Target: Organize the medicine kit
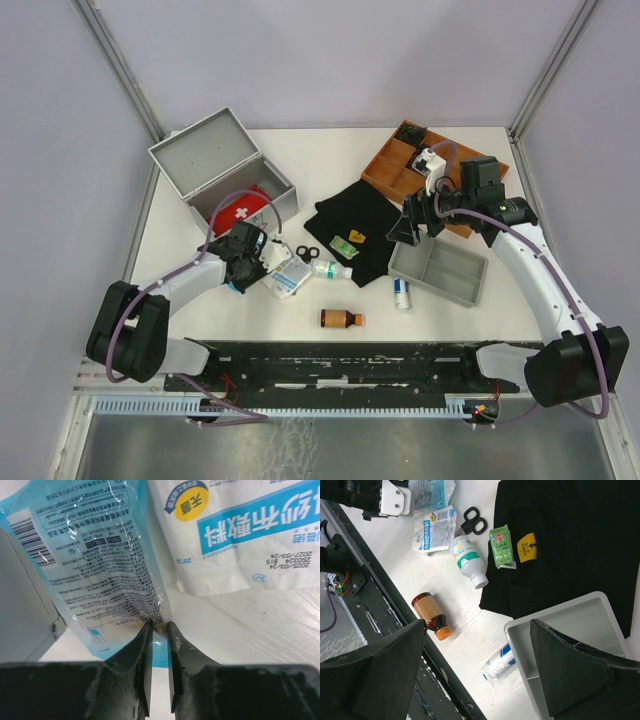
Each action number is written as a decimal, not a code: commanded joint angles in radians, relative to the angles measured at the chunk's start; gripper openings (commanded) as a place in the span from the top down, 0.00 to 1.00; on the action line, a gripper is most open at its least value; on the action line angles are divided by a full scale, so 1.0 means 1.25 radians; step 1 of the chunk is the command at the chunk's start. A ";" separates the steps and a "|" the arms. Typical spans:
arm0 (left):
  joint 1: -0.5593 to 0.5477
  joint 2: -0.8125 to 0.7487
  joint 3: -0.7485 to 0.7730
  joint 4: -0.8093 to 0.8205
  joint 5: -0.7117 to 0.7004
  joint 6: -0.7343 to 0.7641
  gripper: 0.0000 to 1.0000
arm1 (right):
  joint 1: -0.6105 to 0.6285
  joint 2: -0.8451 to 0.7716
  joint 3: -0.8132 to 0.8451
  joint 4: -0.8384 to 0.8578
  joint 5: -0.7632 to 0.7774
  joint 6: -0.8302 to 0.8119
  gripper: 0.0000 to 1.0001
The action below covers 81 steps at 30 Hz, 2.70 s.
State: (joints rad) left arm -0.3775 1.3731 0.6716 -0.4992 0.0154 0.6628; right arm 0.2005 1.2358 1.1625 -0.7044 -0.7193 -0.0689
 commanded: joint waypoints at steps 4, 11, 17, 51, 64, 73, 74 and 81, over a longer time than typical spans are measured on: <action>-0.002 -0.069 -0.037 -0.037 -0.003 -0.071 0.90 | -0.003 0.004 0.011 0.012 0.005 -0.011 0.07; -0.003 -0.160 0.008 -0.097 -0.011 -0.105 0.97 | -0.002 0.005 0.012 0.011 0.007 -0.009 0.06; -0.003 -0.201 0.069 -0.135 -0.015 -0.108 0.97 | -0.002 0.004 0.013 0.012 0.007 -0.009 0.06; 0.119 0.122 0.495 -0.133 -0.066 0.006 0.97 | -0.002 0.005 0.015 0.006 0.007 -0.016 0.05; 0.221 0.291 0.595 -0.179 -0.015 0.094 0.97 | -0.003 0.005 0.017 0.004 0.010 -0.019 0.04; 0.240 0.345 0.584 -0.173 -0.075 0.143 0.93 | -0.002 0.004 0.018 0.002 0.011 -0.019 0.04; 0.240 0.346 0.581 -0.173 -0.078 0.145 0.91 | -0.002 0.003 0.017 0.002 0.011 -0.019 0.04; 0.239 0.305 0.576 -0.172 -0.068 0.129 0.61 | -0.002 0.003 0.017 0.002 0.010 -0.019 0.04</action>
State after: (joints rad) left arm -0.0807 1.8091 1.3766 -0.7254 -0.0727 0.8043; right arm 0.2005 1.2522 1.1629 -0.7197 -0.7059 -0.0765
